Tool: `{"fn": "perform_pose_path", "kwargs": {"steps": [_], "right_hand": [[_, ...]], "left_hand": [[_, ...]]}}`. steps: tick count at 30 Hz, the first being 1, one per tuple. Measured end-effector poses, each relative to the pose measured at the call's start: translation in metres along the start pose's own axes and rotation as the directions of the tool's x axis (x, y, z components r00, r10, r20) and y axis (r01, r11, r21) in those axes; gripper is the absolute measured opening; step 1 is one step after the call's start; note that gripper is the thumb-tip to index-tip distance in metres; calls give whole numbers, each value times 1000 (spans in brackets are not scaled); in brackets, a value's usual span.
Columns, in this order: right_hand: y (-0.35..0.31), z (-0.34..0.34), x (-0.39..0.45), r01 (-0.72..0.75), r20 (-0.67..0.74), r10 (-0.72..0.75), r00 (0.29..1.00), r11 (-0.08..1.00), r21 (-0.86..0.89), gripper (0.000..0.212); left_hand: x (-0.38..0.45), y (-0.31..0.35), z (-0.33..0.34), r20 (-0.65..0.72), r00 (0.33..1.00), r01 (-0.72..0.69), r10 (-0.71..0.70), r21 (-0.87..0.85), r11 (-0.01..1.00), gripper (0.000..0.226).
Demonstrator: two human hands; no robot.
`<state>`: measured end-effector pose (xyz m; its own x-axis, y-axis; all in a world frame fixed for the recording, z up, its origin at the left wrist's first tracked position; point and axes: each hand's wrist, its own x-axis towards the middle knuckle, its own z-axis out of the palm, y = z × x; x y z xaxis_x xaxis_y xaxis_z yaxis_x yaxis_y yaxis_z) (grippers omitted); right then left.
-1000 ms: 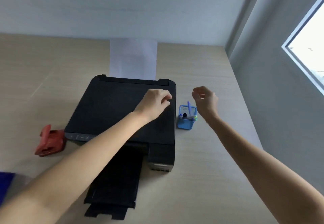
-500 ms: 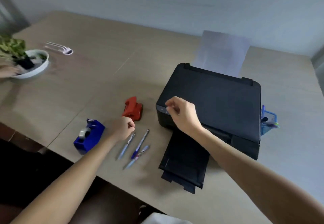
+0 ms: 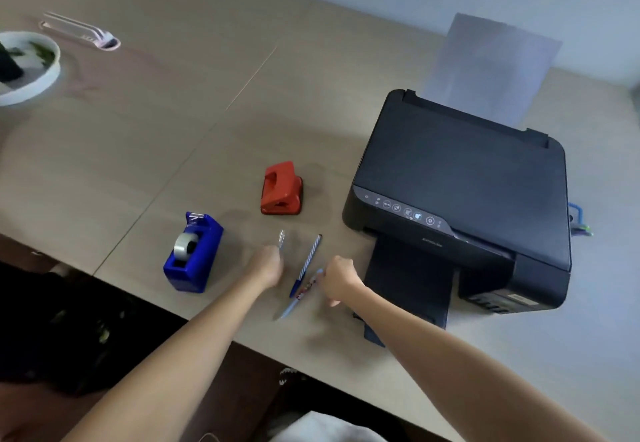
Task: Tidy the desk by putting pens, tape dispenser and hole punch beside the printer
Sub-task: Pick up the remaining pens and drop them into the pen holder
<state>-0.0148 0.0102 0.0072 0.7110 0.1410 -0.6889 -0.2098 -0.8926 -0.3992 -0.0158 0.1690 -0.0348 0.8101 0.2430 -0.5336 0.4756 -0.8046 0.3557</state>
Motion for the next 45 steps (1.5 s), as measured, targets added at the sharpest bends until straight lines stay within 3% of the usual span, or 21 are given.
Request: {"fn": "perform_pose_path", "kwargs": {"steps": [3, 6, 9, 13, 18, 21, 23, 25, 30, 32, 35, 41, 45], "right_hand": [[-1, 16, 8, -68, -42, 74, 996, 989, 135, 30], [4, 26, 24, -106, -133, 120, 984, 988, 109, 32], [1, 19, 22, -127, -117, 148, 982, 977, 169, 30], [-1, -2, 14, -108, -126, 137, 983, 971, 211, 35], [8, -36, -19, 145, -310, -27, 950, 920, 364, 21], [23, -64, -52, 323, -423, -144, 895, 863, 389, 10], [36, -88, -78, 436, -510, -200, 836, 807, 399, 5], [58, -119, -103, 533, -609, -213, 764, 740, 409, 3], [137, -213, -141, 682, -850, -35, 525, 615, 396, 3], [177, -247, -143, 658, -891, 75, 448, 646, 386, 4], [245, -286, -140, 575, -913, 209, 351, 722, 386, 6], [325, -319, -104, 442, -870, 293, 396, 770, 460, 17], [349, -329, -71, 383, -873, 253, 416, 823, 421, 20]], "left_hand": [[7, 9, -2, -35, 999, -35, 30, -148, 988, 29], [8, 24, -1, 10, 997, -75, 77, -144, 987, 31], [8, 32, 7, 61, 990, -120, 124, -68, 990, 31], [6, 37, 13, 46, 990, -139, 132, 182, 974, 25], [1, 30, 9, 52, 977, -212, 206, 222, 952, 33], [-8, 19, -12, 105, 956, -288, 275, 141, 947, 45], [-15, 22, -34, 102, 953, -295, 285, 101, 950, 17], [-21, 41, -58, 132, 939, -327, 317, 62, 943, 23], [-70, 144, -139, 175, 875, -453, 451, -35, 891, 19], [-88, 198, -151, 204, 819, -532, 537, -83, 843, 26], [-98, 290, -130, 241, 719, -669, 652, -19, 743, 27], [-95, 456, -41, 231, 643, -761, 730, 85, 643, 28], [-79, 528, 21, 252, 652, -754, 715, 317, 575, 22]]}}
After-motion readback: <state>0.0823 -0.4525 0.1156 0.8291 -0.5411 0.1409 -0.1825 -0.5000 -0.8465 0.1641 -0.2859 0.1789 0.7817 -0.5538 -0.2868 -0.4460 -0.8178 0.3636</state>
